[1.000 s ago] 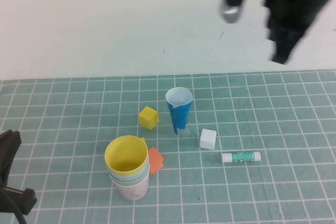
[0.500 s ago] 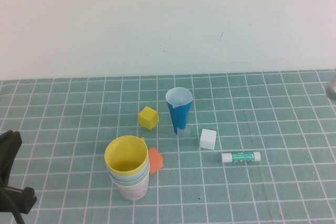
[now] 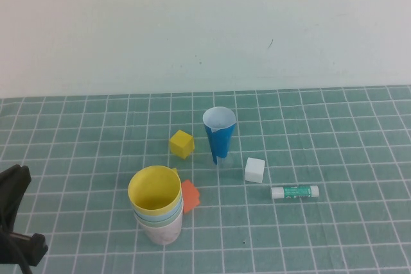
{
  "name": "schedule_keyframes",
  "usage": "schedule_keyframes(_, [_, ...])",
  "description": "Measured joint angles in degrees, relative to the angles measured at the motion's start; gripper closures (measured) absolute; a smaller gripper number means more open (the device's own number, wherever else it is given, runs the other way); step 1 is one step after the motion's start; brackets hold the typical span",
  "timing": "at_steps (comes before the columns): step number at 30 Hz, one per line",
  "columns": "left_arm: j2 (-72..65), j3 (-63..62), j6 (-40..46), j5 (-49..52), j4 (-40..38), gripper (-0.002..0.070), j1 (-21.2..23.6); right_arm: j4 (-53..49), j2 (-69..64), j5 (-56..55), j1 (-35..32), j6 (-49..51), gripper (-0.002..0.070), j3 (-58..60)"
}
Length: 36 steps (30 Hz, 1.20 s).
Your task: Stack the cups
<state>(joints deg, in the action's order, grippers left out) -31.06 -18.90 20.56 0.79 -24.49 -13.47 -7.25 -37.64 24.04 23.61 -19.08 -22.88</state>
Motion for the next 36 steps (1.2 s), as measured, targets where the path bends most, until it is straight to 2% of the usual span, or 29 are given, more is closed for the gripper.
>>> schedule_keyframes(25, [1.79, 0.12, 0.16, 1.21, -0.3, 0.0676, 0.12, 3.16, 0.57, 2.21, 0.0, 1.54, 0.0676, 2.27])
schedule_keyframes(31, [11.77, 3.82, 4.67, 2.08, 0.64, 0.0676, 4.36, 3.25, 0.57, 2.43, 0.0, 1.54, 0.0676, 2.27])
schedule_keyframes(36, [19.93, 11.78, 7.45, 3.04, 1.05, 0.0676, 6.92, 3.25, 0.57, 2.43, 0.0, 1.54, 0.0676, 2.27])
